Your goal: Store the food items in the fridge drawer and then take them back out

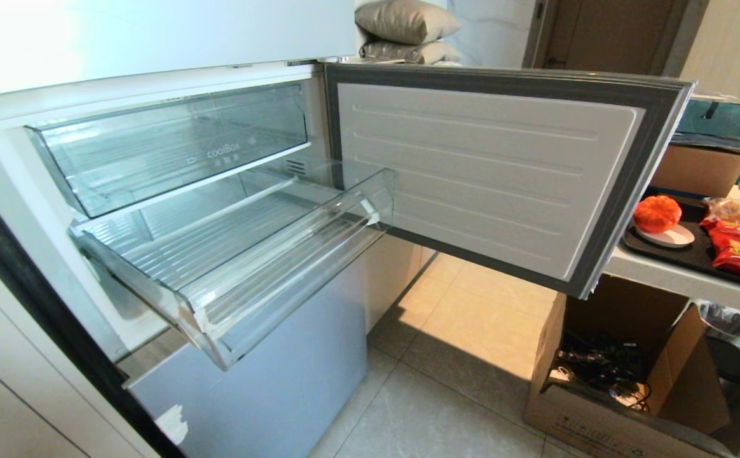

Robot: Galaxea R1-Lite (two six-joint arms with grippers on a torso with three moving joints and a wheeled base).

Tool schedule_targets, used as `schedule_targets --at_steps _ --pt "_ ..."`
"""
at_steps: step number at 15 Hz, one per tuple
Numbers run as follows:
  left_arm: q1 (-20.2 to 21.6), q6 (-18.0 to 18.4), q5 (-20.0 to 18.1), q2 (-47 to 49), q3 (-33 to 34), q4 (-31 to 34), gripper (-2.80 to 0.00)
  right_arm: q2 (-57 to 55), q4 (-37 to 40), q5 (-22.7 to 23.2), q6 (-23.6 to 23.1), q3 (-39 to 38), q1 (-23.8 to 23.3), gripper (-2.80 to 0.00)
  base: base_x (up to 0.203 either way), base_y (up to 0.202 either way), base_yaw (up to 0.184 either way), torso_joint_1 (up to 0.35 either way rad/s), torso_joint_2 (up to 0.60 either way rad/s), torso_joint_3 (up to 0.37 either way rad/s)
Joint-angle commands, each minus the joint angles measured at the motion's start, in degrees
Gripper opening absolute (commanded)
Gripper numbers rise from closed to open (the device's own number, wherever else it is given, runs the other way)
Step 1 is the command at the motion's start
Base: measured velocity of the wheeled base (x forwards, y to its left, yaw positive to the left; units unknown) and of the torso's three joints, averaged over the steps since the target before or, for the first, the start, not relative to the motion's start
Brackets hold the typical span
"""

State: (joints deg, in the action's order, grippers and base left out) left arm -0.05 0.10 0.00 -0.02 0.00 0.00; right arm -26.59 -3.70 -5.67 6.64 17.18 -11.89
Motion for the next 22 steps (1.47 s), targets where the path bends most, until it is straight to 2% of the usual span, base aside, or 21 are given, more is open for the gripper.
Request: schedule_targets --at_steps 1,2,3,6,10,12,16,22 --pt "0.0 0.0 0.0 0.0 0.0 0.0 -2.8 -19.5 -3.1 3.3 2.2 6.9 -15.0 -2.8 0.0 0.0 0.0 0.0 0.0 0.0" --pt "0.0 0.0 0.0 0.0 0.0 0.0 -2.8 -24.3 -5.0 6.5 2.8 9.3 -21.3 -2.8 0.0 0.0 0.0 0.0 0.0 0.0" --pt "0.0 0.0 0.0 0.0 0.0 0.0 -2.8 -29.2 -6.6 9.5 3.2 12.0 -25.9 0.0 0.0 0.0 0.0 0.0 0.0 0.0" --pt "0.0 0.0 0.0 0.0 0.0 -0.1 -2.8 -42.4 -11.5 13.7 3.4 19.3 -30.5 0.0 0.0 0.0 0.0 0.0 0.0 0.0" --pt "0.0 0.0 0.0 0.0 0.0 -0.1 -2.8 -61.6 -24.5 15.2 2.3 26.2 -31.6 0.0 0.0 0.0 0.0 0.0 0.0 0.0" --pt "0.0 0.0 0.0 0.0 0.0 -0.1 -2.8 -70.1 -28.2 15.3 1.3 32.3 -31.7 0.0 0.0 0.0 0.0 0.0 0.0 0.0" --pt "0.0 0.0 0.0 0.0 0.0 -0.1 -2.8 -81.8 -30.2 15.2 -4.4 45.6 -31.8 0.0 0.0 0.0 0.0 0.0 0.0 0.0" --pt "0.0 0.0 0.0 0.0 0.0 -0.1 -2.8 -89.8 -29.0 15.3 -8.1 55.1 -31.9 0.0 0.0 0.0 0.0 0.0 0.0 0.0"
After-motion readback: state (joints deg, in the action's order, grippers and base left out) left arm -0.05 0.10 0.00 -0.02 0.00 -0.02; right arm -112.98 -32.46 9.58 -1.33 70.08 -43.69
